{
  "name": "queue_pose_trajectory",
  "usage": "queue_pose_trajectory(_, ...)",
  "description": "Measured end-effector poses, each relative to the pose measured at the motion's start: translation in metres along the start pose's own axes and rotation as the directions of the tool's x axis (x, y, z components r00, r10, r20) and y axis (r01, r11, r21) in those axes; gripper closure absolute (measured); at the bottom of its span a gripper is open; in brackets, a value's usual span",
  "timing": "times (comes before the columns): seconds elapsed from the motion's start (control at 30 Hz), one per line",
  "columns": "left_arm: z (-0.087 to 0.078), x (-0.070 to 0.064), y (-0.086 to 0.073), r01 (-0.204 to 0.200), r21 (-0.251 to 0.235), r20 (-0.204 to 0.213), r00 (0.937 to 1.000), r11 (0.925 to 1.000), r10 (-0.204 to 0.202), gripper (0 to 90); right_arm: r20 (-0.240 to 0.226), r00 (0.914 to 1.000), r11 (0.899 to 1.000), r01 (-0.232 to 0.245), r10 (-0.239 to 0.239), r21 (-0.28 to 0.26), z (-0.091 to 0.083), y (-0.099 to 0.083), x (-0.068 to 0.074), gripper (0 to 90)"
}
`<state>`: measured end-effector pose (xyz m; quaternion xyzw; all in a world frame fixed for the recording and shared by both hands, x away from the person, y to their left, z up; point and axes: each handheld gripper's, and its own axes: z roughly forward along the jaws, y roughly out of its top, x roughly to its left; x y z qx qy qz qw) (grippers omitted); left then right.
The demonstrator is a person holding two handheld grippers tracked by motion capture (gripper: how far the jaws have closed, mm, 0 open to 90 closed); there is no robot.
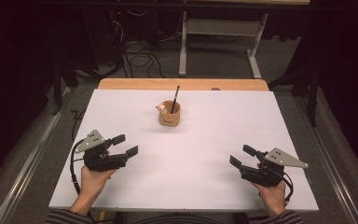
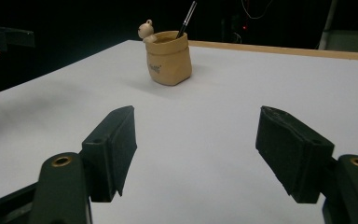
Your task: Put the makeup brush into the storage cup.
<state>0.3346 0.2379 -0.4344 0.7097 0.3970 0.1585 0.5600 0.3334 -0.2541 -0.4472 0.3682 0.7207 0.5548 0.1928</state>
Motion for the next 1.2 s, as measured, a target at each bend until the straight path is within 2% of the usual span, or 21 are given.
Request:
queue_pose_trajectory(0.23, 0.0035, -0.0018, -0.0066, -0.04, 0.027, -0.029, 0.9987, 0.9988, 0.041, 27.0, 0.002, 1.0, 1.0, -0.002, 0.002, 0.0, -0.0002, -0.0001, 0.0003, 30.3)
queue_pose_trajectory(0.63, 0.0029, -0.0006, -0.0095, -0.019, 0.011, -0.022, 0.9996, 0.9998, 0.02, 26.6, 0.003, 1.0, 1.0, -0.004, 0.004, 0.001, -0.0002, -0.0003, 0.0002, 30.3)
queue_pose_trajectory(1.2, 0.0028, -0.0003, -0.0104, -0.015, 0.001, -0.023, 0.9996, 0.9999, 0.015, 25.8, 0.0, 1.0, 1.0, 0.0, 0.0, 0.005, 0.0004, -0.0003, 0.0004, 30.2)
